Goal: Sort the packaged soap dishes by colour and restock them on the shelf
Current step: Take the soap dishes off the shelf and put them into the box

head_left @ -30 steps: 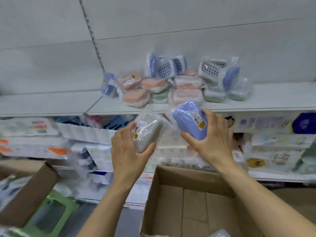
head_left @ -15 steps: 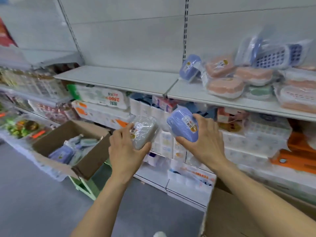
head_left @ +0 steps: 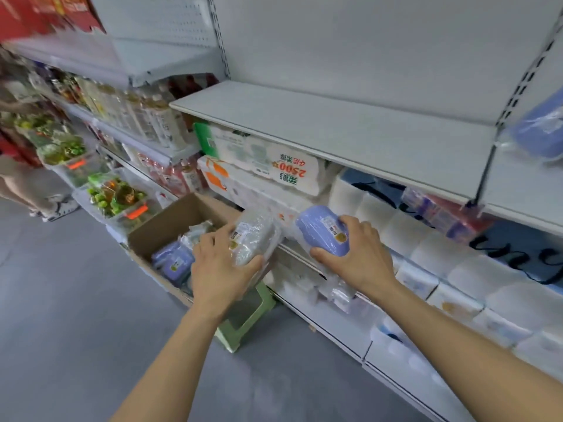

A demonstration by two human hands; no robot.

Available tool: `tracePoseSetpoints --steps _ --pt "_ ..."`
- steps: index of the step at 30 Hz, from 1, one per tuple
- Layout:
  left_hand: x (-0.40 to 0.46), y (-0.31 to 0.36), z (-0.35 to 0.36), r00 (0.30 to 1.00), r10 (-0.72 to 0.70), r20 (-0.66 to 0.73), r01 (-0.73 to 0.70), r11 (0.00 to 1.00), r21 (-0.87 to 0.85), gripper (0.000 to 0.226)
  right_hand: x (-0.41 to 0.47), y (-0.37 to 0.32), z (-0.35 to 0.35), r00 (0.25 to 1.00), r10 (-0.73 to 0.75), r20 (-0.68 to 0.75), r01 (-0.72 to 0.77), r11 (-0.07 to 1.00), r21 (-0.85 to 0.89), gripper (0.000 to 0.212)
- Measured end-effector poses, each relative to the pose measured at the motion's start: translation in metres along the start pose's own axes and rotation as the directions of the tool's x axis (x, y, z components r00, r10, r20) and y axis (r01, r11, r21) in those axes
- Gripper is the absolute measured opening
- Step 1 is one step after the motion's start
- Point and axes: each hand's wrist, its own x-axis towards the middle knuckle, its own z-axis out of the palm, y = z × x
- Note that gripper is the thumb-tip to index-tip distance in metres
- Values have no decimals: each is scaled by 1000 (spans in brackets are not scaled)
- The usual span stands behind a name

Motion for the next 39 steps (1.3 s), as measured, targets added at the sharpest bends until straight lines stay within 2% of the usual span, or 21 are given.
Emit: tracePoseSetpoints --steps 6,11,15,19,21,26,30,32,35,37,39 --pt "69 -88 -6 984 -172 48 172 985 -2 75 65 -56 89 989 36 147 -46 997 64 83" --pt "147 -174 6 947 -242 210 243 970 23 79 116 -101 183 946 147 289 -196 970 147 82" --pt "207 -240 27 879 -312 360 299 950 95 84 154 -135 272 881 283 378 -372 909 187 84" --pt "247 -303 61 793 -348 500 314 937 154 88 176 -153 364 747 442 497 -574 806 146 87" --pt "260 -328 82 746 -374 551 307 927 214 90 180 -152 405 662 525 535 -652 756 65 84" --pt "267 -379 133 629 -400 666 241 916 322 81 173 -135 487 513 645 566 -752 656 -66 86" --pt "262 -394 161 621 -347 703 94 923 372 89 168 -128 521 438 759 481 -809 567 -157 84" --pt "257 -395 169 618 -337 710 30 913 407 98 166 -124 532 390 782 487 -838 520 -165 71" --pt "253 -396 174 575 -344 742 -13 904 428 109 167 -122 536 343 782 521 -874 469 -129 44" --pt "254 -394 171 543 -345 766 -38 901 432 112 169 -123 528 297 796 528 -894 426 -139 64" --pt "259 -387 162 542 -328 773 -64 902 428 112 170 -126 511 335 777 532 -889 449 -95 77"
